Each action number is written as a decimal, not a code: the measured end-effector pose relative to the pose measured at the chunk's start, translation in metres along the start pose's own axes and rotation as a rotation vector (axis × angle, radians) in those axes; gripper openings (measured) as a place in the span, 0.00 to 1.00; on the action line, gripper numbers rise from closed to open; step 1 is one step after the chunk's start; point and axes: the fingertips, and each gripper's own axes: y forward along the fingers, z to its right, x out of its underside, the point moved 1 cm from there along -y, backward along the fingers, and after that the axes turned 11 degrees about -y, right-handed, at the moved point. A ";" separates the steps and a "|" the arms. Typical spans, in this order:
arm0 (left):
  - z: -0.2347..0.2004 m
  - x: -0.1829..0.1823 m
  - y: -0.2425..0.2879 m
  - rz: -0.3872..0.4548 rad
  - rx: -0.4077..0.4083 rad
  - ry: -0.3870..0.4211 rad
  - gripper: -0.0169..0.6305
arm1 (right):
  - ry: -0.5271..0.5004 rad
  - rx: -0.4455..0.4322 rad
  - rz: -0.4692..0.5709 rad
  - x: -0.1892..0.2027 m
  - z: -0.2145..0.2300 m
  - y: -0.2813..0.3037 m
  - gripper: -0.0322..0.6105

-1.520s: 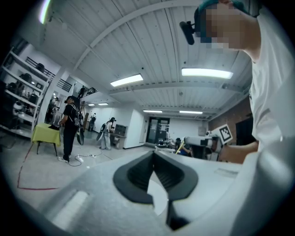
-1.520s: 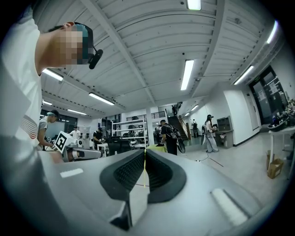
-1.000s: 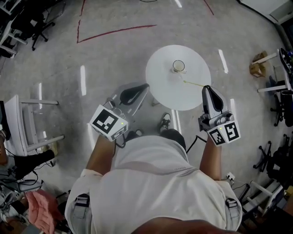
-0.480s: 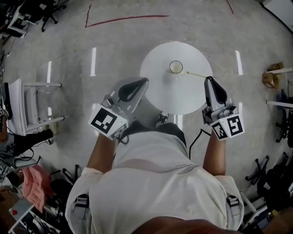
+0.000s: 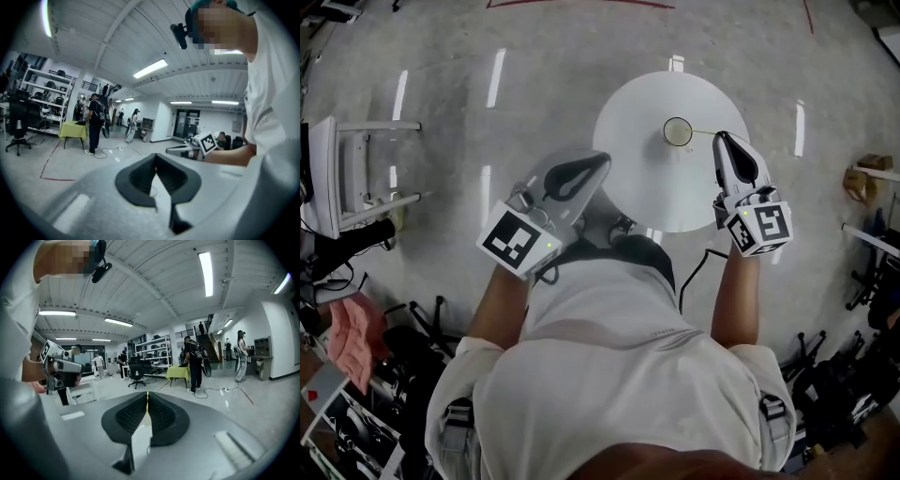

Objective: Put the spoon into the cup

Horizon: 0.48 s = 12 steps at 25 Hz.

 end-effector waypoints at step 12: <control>-0.044 0.016 0.004 -0.029 -0.015 -0.059 0.03 | -0.131 -0.015 -0.326 0.119 0.001 0.087 0.07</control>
